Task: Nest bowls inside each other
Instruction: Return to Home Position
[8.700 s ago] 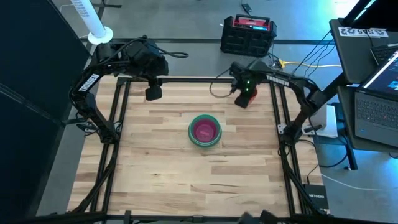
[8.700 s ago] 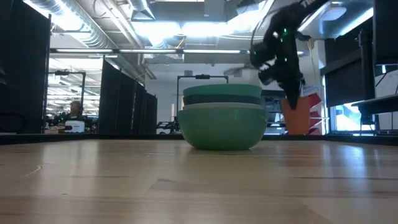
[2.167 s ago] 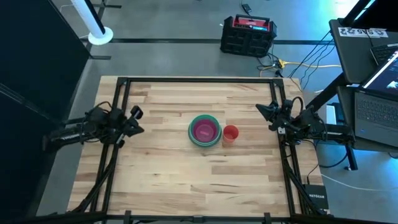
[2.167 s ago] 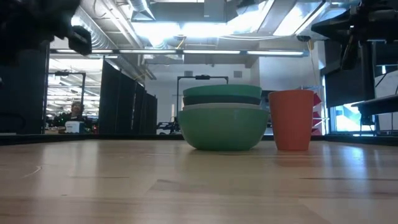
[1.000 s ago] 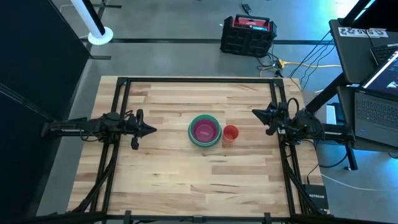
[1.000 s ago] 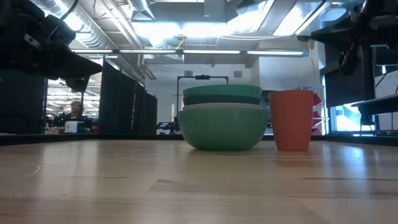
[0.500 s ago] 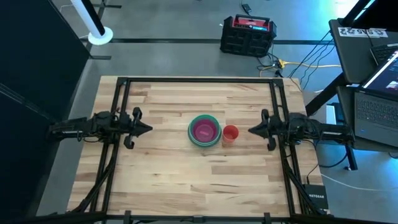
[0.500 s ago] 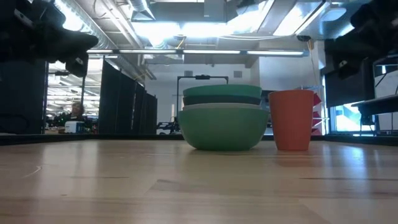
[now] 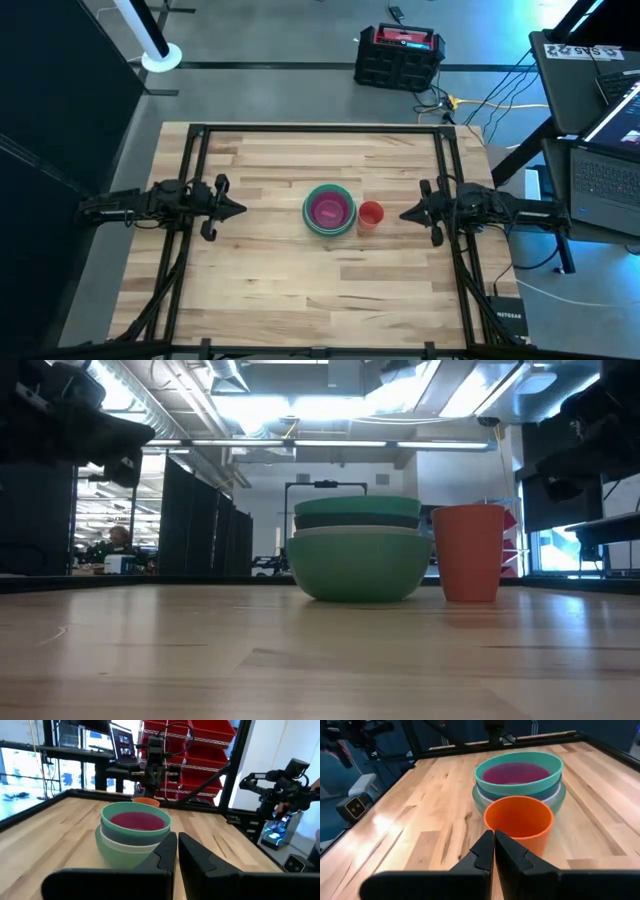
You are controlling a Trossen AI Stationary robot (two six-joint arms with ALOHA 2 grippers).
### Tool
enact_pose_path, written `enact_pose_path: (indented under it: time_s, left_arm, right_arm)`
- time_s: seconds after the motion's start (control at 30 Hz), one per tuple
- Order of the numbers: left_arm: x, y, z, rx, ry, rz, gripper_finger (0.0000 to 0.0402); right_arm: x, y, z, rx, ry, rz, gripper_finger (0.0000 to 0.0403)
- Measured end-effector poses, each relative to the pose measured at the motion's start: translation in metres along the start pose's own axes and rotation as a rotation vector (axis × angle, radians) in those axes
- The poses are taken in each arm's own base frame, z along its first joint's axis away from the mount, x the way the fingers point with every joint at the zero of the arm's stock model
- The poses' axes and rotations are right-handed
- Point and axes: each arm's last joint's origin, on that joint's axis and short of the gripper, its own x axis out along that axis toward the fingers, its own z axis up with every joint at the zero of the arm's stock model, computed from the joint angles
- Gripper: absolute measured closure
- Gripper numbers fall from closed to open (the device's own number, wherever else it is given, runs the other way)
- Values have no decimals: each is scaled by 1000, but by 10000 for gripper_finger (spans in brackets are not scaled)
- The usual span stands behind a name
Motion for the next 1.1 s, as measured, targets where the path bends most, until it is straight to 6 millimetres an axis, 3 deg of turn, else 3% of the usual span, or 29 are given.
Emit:
enact_pose_path:
  time_s: [0.43,0.63,0.9,1.1]
  left_arm:
    - [0,0,0,-98,3,2,402]
    - [0,0,0,-99,5,2,402]
    - [0,0,0,-101,6,2,402]
    - [0,0,0,-101,6,2,402]
  right_arm:
    - [0,-1,0,-18,-7,-51,402]
    - [-2,-2,18,-45,-191,-113,402]
    - [-1,0,11,-110,-104,-40,402]
    - [-15,4,33,-117,-181,-47,402]
